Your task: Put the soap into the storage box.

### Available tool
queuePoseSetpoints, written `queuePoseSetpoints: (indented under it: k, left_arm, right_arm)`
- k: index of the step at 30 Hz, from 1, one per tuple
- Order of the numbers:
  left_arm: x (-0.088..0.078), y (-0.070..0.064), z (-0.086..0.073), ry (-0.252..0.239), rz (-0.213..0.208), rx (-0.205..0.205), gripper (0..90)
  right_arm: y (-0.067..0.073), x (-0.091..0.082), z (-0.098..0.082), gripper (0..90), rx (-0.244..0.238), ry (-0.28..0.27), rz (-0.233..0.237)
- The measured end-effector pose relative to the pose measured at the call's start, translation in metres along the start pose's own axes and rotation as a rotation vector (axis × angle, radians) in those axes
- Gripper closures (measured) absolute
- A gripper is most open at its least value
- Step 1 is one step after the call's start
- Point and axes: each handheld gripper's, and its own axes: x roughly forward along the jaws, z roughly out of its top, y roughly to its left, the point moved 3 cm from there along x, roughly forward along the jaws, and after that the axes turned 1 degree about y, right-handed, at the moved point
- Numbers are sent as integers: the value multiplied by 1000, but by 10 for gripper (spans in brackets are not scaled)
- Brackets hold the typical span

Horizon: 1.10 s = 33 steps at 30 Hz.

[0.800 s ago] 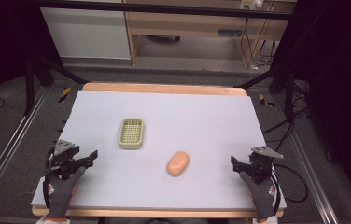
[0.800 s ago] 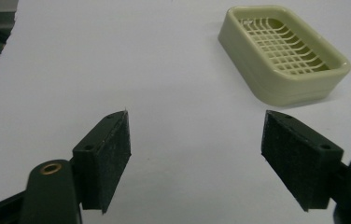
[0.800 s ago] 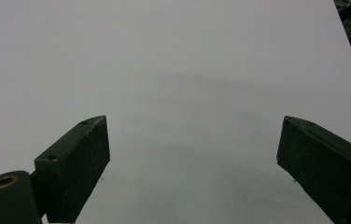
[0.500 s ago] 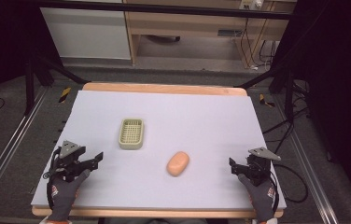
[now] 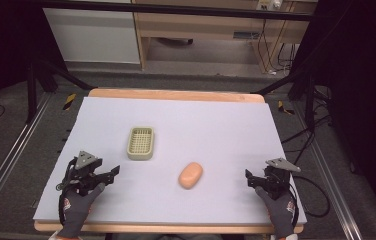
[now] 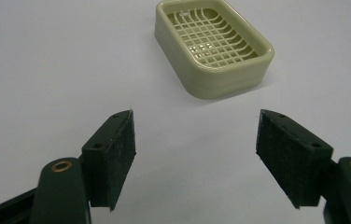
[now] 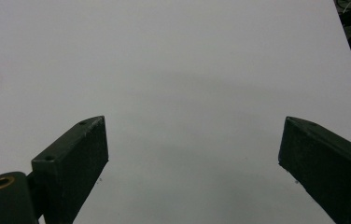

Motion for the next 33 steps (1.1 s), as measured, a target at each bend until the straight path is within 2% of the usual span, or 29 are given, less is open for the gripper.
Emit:
queuePoseSetpoints:
  k: [7,12,19,25,33]
  left_arm:
    - [0,-8,6,4,-26,15,263]
    - [0,-16,16,11,-48,34,251]
    - [1,-26,30,18,-59,62,238]
    - [6,-47,47,19,-83,111,228]
    - [13,-71,60,34,-110,159,223]
  right_arm:
    - [0,0,1,79,-9,-4,-9]
    - [0,-1,2,76,-5,-11,-12]
    - [1,-3,3,72,-14,-15,-20]
    - [2,-3,3,72,-22,-14,-22]
    - [3,-4,4,72,-30,-16,-21]
